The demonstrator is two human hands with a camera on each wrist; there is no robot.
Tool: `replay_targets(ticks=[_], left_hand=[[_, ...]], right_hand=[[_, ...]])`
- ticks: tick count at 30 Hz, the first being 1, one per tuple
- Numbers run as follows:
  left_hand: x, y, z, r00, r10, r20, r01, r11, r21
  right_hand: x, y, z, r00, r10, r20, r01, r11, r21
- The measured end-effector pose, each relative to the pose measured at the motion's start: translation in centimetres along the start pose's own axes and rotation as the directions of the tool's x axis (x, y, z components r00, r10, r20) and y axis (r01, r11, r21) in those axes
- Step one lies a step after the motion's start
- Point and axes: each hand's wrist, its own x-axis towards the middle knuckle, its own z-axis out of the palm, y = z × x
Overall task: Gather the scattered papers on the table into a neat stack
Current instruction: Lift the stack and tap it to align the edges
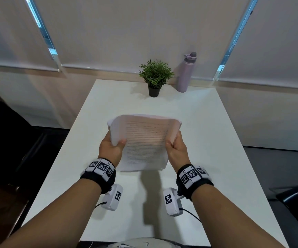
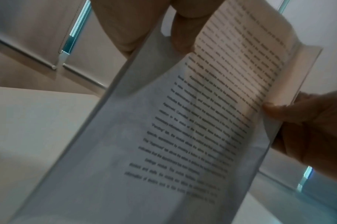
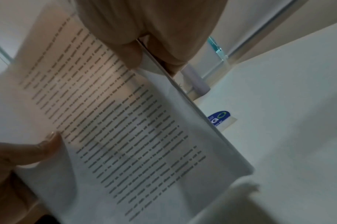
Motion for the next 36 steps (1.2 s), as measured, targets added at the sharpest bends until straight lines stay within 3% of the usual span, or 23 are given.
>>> replay_targets(ticks=[5, 8, 10, 13, 16, 19, 24, 26, 29, 33, 35, 36], left_hand=[[1.4, 1.6, -1.0, 0.997, 0.003, -0.075, -0.004, 1.0, -0.019], [3.0, 0.9, -1.9, 0.991, -0.076, -0.108, 0.072, 0.997, -0.042], [3.6, 0.1, -2.2, 0.982, -0.152, -0.108, 0.147, 0.988, -0.056], [3.8, -1.2, -2.5, 0.963, -0.27, -0.024, 0.266, 0.958, -0.108], [2.9, -2.1, -2.8, 0.931, -0.341, 0.135, 0.357, 0.926, -0.125], [0.9, -3.4, -2.3, 0.895, -0.352, 0.275, 0.408, 0.895, -0.182], [-2.1, -3.8, -0.2, 0.857, -0.329, 0.397, 0.493, 0.749, -0.442], [-2.2, -3.5, 0.5, 0.88, -0.278, 0.386, 0.446, 0.762, -0.468], [-1.4, -3.3, 0.7, 0.93, -0.26, 0.26, 0.356, 0.811, -0.464], [0.3, -3.9, -0.8, 0.942, -0.303, 0.145, 0.335, 0.833, -0.441], [1.5, -4.6, -1.7, 0.939, -0.325, 0.114, 0.342, 0.839, -0.423], [2.1, -5.1, -2.1, 0.936, -0.335, 0.104, 0.347, 0.841, -0.416]], right_hand=[[-0.5, -0.9, -0.4, 0.991, -0.031, 0.134, 0.043, 0.995, -0.088], [-1.6, 0.2, -0.1, 0.971, 0.026, 0.238, 0.031, 0.972, -0.232], [-1.8, 0.8, 0.1, 0.973, 0.043, 0.226, 0.014, 0.968, -0.249], [-1.2, 1.1, 0.0, 0.976, 0.137, 0.17, -0.103, 0.975, -0.195], [-0.2, 1.3, -0.3, 0.972, 0.205, 0.118, -0.194, 0.976, -0.094], [1.0, 0.5, -0.5, 0.975, 0.222, 0.02, -0.223, 0.975, 0.019], [3.1, -0.5, 0.3, 0.95, 0.31, -0.02, -0.299, 0.931, 0.21], [3.5, -0.9, 1.2, 0.948, 0.318, -0.005, -0.313, 0.936, 0.158], [3.7, -1.2, 1.8, 0.966, 0.257, 0.008, -0.257, 0.966, 0.034], [3.0, 0.4, 0.7, 0.971, 0.238, 0.005, -0.236, 0.965, -0.115], [2.6, 2.6, -0.4, 0.974, 0.225, 0.013, -0.203, 0.899, -0.389], [2.3, 3.9, -0.9, 0.973, 0.224, 0.049, -0.158, 0.808, -0.567]])
